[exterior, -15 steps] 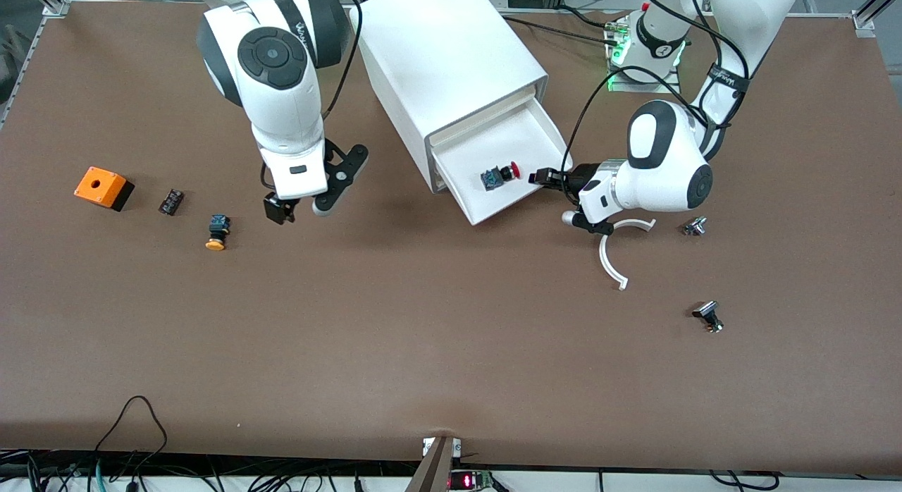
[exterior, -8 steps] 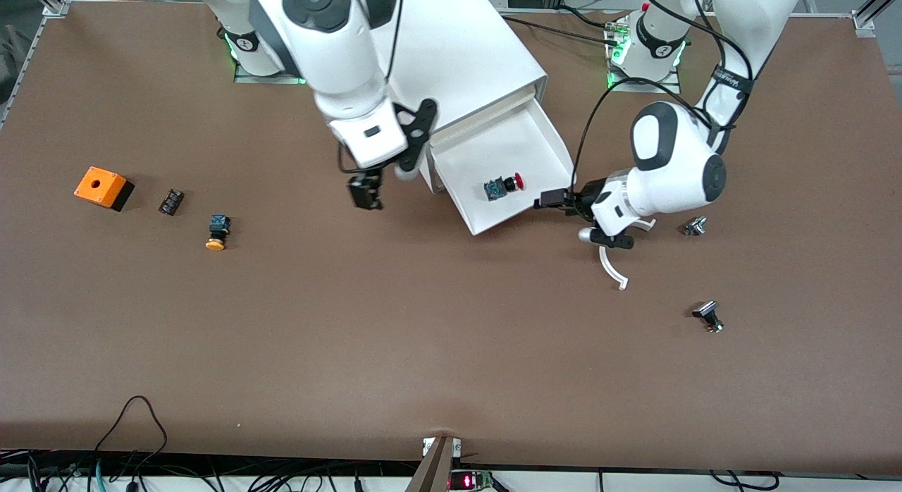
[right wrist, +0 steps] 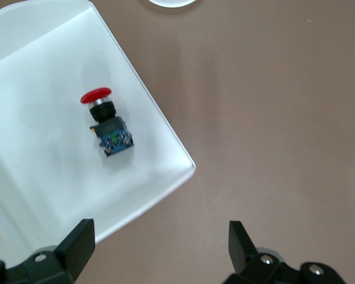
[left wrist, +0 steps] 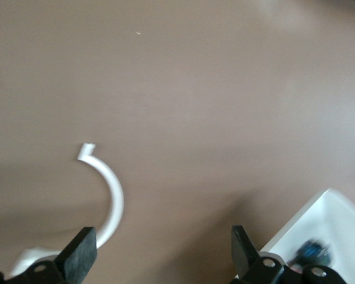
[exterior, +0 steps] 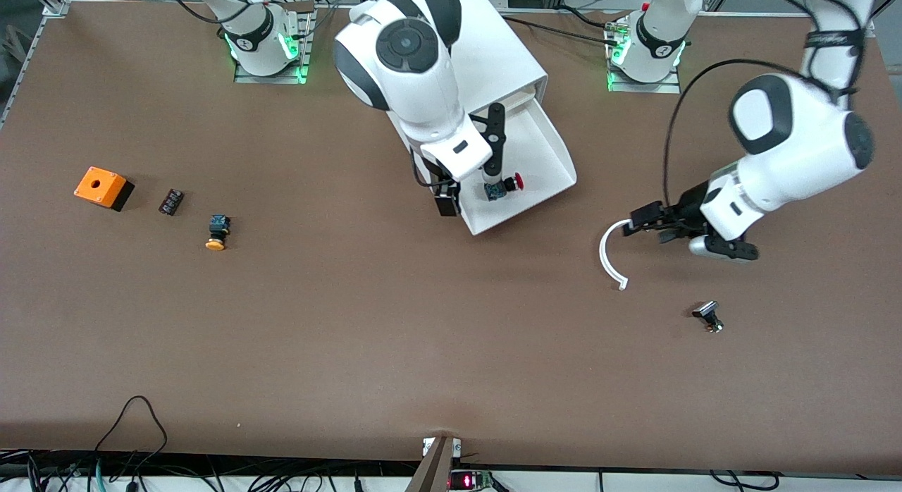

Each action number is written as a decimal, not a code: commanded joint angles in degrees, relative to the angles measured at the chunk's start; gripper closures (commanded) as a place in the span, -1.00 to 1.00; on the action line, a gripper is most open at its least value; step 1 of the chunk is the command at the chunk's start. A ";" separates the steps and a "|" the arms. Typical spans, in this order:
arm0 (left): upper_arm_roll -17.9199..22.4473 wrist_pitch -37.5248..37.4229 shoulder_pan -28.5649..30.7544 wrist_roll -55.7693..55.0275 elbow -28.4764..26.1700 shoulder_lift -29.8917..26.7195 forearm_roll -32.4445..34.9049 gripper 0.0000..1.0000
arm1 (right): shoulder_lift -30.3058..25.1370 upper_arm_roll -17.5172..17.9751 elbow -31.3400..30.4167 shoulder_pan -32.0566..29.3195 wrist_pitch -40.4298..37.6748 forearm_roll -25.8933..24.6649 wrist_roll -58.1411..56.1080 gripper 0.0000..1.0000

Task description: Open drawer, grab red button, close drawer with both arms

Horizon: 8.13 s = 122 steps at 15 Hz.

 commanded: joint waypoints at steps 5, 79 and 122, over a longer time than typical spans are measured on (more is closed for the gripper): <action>3.05 -21.50 0.83 0.36 16.27 -2.34 17.60 -1.00 | 8.66 2.15 6.15 3.68 3.52 -0.79 -1.26 -1.00; -3.08 13.66 -23.25 -49.12 -11.57 6.89 18.95 -1.00 | -9.43 -19.73 -32.62 -18.63 16.97 16.16 12.88 -1.00; 14.22 -23.87 -13.58 -5.53 15.22 -7.18 23.60 -1.00 | -26.93 -17.98 -16.09 -34.90 -25.66 -0.45 41.28 -1.00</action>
